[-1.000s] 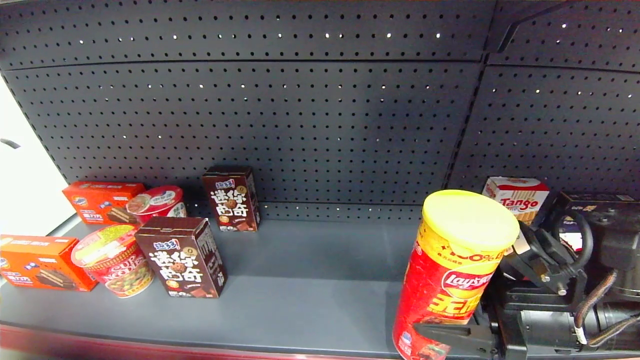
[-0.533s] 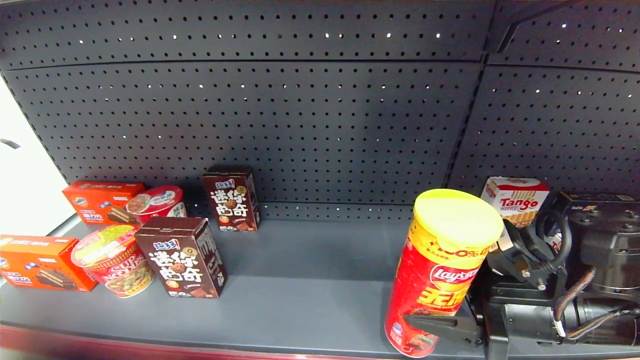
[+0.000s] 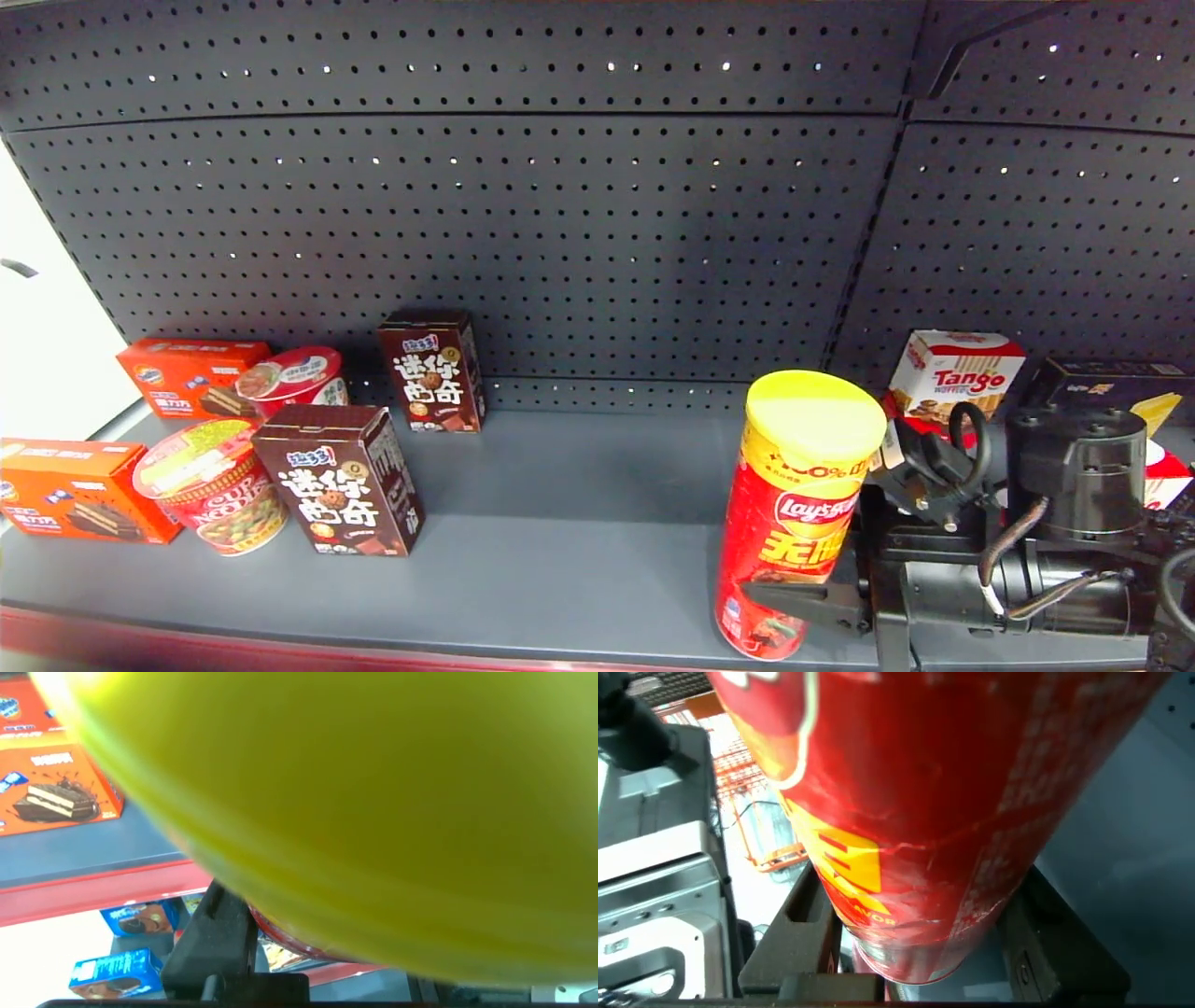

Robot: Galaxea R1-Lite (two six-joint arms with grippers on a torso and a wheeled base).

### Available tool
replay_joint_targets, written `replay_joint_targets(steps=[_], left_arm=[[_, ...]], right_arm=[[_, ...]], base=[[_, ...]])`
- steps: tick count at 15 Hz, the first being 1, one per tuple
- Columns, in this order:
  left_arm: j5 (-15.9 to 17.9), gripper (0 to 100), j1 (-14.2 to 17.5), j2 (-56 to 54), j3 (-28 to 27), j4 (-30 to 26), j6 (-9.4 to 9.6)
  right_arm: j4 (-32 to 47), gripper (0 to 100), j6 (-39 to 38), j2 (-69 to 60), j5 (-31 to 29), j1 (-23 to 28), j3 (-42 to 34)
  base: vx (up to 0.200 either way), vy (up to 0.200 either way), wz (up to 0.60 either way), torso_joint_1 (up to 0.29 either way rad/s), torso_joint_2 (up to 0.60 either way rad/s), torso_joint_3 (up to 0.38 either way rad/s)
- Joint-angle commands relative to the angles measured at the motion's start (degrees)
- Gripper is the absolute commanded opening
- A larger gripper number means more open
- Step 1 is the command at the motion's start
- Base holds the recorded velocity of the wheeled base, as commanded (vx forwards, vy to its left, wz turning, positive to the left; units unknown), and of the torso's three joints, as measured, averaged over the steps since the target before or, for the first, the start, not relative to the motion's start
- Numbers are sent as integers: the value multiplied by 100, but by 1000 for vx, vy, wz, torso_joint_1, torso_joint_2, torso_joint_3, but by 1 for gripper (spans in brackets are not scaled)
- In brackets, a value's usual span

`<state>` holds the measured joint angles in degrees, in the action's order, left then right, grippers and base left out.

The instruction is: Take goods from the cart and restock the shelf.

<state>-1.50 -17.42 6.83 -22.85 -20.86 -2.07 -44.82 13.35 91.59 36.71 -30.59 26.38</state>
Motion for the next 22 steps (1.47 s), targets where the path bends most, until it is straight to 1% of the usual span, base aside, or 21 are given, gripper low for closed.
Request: replay_joint_targets(steps=[1, 7, 9, 15, 22], left_arm=[[1, 0, -7, 20, 26, 3, -4], [9, 0, -25, 20, 87, -6, -4], [1, 0, -25, 12, 175, -6, -4], [1, 0, -33, 12, 202, -6, -12], [1, 0, -33, -6, 289, 3, -21]], right_arm=[[-18, 0, 1, 202, 3, 70, 25], [-114, 0, 1, 474, 12, 114, 122], [-114, 0, 1, 562, 21, 114, 218], [-202, 0, 1, 887, 21, 44, 500], [-202, 0, 10, 984, 21, 35, 491]], base=[[0, 0, 0, 0, 0, 0], [0, 0, 0, 0, 0, 0], [0, 0, 0, 0, 0, 0], [0, 0, 0, 0, 0, 0], [0, 0, 0, 0, 0, 0]])
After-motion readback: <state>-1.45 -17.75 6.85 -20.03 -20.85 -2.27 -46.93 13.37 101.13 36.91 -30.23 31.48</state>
